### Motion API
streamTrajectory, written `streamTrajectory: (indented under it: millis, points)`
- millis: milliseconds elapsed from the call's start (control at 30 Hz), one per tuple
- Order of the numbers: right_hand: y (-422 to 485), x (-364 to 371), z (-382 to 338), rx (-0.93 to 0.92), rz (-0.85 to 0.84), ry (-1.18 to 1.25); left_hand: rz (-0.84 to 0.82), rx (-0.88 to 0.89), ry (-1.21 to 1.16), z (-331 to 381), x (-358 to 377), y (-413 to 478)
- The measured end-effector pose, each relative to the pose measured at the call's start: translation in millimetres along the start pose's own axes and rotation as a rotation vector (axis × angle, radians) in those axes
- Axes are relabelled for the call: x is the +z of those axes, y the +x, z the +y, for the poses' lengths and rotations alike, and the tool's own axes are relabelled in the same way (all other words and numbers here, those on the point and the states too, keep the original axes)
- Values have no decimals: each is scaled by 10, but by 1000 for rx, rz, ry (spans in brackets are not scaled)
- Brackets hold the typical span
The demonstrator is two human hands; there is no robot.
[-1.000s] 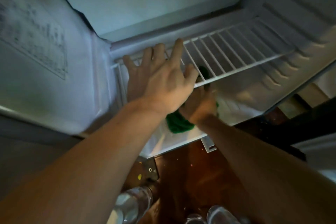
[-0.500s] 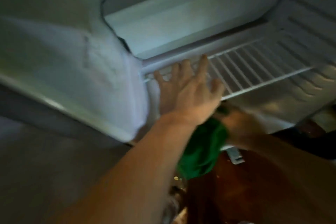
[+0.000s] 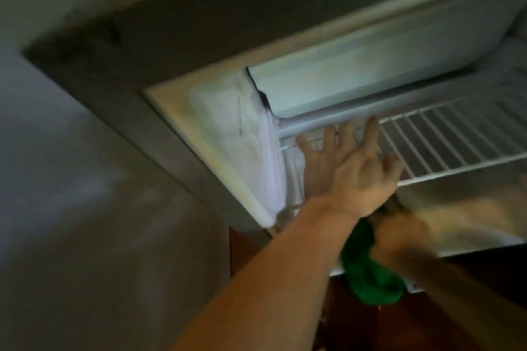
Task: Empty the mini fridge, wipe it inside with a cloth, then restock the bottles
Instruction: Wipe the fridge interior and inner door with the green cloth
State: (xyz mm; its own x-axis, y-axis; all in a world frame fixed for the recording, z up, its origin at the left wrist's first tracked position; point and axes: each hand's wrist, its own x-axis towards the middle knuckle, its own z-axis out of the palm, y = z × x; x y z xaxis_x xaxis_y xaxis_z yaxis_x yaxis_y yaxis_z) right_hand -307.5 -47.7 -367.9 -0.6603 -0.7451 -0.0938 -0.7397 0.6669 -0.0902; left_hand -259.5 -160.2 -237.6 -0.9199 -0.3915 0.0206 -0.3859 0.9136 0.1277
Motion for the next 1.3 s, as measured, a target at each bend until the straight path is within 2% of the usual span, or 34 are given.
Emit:
streamTrajectory:
  millis: [67, 133, 200, 267, 300, 400, 467, 533, 600, 633, 667, 700, 767, 833, 900, 1067, 1200, 1300]
  points:
    - [-142, -161, -292, 17, -191, 81, -48, -36, 4, 49, -78, -8]
    - [-296, -360, -386, 145, -206, 324, -177, -112, -8, 150, -211, -91]
    - [-361, -647, -272, 373, -165, 610, -340, -152, 1, 343, -414, -191]
    - [-491, -934, -203, 415, -101, 857, -398, -74, 51, 526, -672, -394]
    - [-572, -1083, -182, 387, -64, 982, -337, -2, 57, 591, -817, -505]
    - [-799, -1446, -151, 293, -36, 1305, 5, 324, -21, 695, -1341, -802]
    - [-928, -1600, -189, 241, -73, 1360, 223, 522, -37, 703, -1715, -983]
    - [-990, -1725, -272, 165, -74, 1467, 447, 611, -50, 627, -2077, -1060]
    - [-957, -1882, -422, 123, -48, 1721, 600, 544, -13, 435, -2367, -1024]
    - [-907, -1987, -514, 112, -17, 1856, 609, 436, 40, 297, -2460, -952]
    - [-821, -2099, -615, 92, 30, 1967, 535, 291, 92, 150, -2527, -872]
    - [-731, -2224, -740, 64, 87, 2053, 391, 139, 107, 12, -2560, -795]
    - [-537, -2412, -1001, 24, 181, 2158, 105, -82, 15, -137, -2578, -692]
    - [-363, -2479, -1224, 5, 191, 2220, 11, -144, -43, -144, -2561, -632]
    - [-236, -2528, -1375, 32, 210, 2179, 23, -135, -52, -128, -2539, -612]
    - [-61, -2647, -1351, -39, 247, 1906, 66, -131, -26, -133, -2518, -627]
    - [-346, -2558, -1162, -162, 263, 1632, 81, -127, 3, -127, -2518, -607]
    - [-326, -2493, -1164, -117, 271, 1595, 63, -126, -1, -149, -2509, -591]
